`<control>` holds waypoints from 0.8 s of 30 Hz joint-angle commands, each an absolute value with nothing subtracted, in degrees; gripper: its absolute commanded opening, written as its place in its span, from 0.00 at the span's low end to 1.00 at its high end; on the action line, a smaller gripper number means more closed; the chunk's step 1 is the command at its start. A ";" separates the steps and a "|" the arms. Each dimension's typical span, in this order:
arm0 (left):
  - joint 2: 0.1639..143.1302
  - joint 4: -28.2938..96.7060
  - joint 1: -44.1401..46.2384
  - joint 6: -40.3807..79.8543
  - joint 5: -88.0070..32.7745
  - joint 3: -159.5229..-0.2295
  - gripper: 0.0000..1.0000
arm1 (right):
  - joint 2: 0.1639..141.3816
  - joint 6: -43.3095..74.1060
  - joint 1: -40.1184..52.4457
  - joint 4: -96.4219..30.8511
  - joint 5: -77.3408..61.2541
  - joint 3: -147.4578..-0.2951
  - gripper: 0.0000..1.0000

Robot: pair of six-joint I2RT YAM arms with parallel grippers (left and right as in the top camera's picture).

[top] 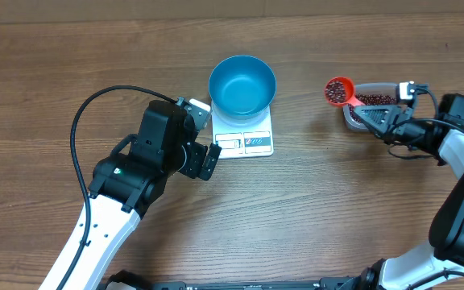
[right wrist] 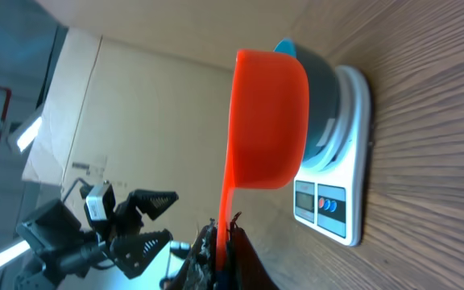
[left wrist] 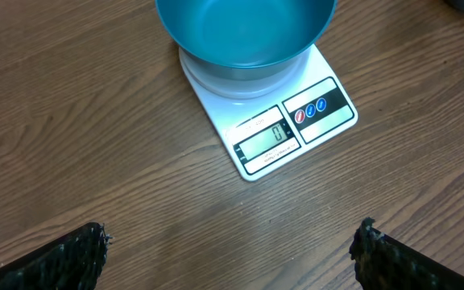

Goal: Scoop item into bowl and weigh 150g on scale
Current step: 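Carry the filled scoop with the right gripper over the teal bowl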

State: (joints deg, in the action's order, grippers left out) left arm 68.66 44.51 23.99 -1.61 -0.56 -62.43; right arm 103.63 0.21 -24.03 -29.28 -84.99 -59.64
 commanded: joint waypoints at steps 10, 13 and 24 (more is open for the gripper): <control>68.99 44.34 24.14 -1.10 0.27 -62.04 1.00 | 103.74 15.05 -17.39 -14.81 -86.11 -59.31 0.04; 68.99 44.34 24.14 -1.10 0.27 -62.04 1.00 | 103.74 20.56 -15.77 -9.50 -83.29 -59.31 0.04; 68.99 44.34 24.14 -1.10 0.27 -62.04 1.00 | 103.74 39.57 -5.15 12.34 -73.43 -59.31 0.04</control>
State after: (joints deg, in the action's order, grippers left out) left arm 68.66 44.51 23.99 -1.61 -0.54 -62.37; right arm 103.66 32.25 -8.08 9.50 -77.38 -59.16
